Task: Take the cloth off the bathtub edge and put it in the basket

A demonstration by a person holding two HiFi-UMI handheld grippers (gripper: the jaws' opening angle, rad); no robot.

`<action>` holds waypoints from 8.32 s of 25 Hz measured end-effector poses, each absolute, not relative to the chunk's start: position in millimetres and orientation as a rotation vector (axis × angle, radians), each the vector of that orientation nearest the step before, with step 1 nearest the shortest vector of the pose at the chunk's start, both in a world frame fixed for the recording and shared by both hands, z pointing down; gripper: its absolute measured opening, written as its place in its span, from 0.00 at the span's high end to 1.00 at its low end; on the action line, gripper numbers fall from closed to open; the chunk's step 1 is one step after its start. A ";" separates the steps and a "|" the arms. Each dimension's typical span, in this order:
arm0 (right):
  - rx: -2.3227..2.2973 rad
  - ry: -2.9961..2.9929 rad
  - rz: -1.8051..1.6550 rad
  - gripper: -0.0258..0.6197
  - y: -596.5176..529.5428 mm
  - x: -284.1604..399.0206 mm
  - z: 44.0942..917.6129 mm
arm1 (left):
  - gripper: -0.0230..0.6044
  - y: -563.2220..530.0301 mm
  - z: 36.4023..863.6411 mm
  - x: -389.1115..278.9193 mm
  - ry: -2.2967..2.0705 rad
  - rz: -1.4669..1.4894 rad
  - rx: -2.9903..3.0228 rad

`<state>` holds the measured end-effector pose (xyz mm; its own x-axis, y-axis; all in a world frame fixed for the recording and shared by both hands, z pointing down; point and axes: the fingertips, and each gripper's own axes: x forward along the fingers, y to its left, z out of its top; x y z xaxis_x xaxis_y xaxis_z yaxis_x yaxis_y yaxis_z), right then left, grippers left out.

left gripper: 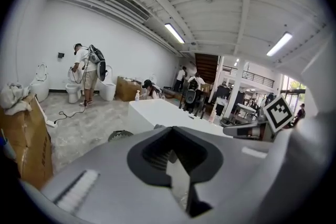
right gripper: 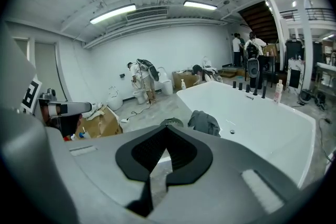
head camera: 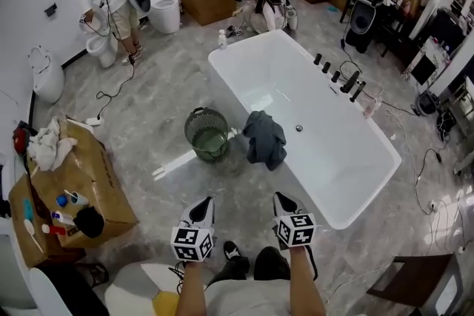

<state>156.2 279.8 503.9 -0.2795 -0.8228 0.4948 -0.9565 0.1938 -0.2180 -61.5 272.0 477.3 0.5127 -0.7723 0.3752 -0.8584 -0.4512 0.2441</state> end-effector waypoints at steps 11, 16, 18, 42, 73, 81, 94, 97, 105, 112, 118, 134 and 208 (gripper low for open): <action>1.665 -2.148 0.642 0.96 210.5 168.7 521.3 | 0.88 194.4 512.0 -61.9 -1.329 0.343 2.371; 1.629 -2.136 0.620 0.96 134.3 187.8 546.8 | 0.88 122.6 526.4 -49.6 -1.330 0.361 2.385; 1.610 -2.119 0.624 0.96 101.3 198.4 562.3 | 0.88 92.3 535.7 -41.5 -1.313 0.380 2.387; 1.528 -1.936 0.800 0.88 -86.9 251.1 778.7 | 0.88 -90.0 722.4 58.5 -1.061 0.539 2.345; 1.564 -1.621 0.781 0.48 -99.8 254.0 889.6 | 0.88 -133.3 810.6 33.9 -0.710 0.619 2.403; 1.634 -1.565 0.810 0.73 -100.3 255.5 859.2 | 0.88 -129.7 803.4 20.6 -0.681 0.562 2.342; 1.766 -1.585 0.811 0.78 -108.8 233.7 792.3 | 0.88 -146.3 774.6 -13.5 -0.683 0.562 2.336; 1.775 -1.593 0.813 0.78 -111.4 224.7 776.7 | 0.88 -147.2 759.1 -31.4 -0.683 0.588 2.331; 1.804 -1.663 0.750 0.79 -122.2 183.2 711.3 | 0.88 -145.3 705.2 -85.2 -0.741 0.597 2.347; 1.838 -1.772 0.594 0.79 -143.7 143.9 633.1 | 0.88 -139.2 673.9 -117.9 -0.796 0.553 2.350; 1.842 -1.883 0.433 0.79 -168.0 109.2 561.8 | 0.88 -135.3 657.6 -140.2 -0.821 0.555 2.357; 1.726 -2.239 0.056 0.79 -219.9 -6.0 405.4 | 0.88 -171.8 596.0 -182.5 -0.965 0.495 2.413; 1.012 -2.022 0.667 0.68 -238.3 -79.9 712.0 | 0.88 -239.4 656.3 -191.0 -1.186 0.413 2.072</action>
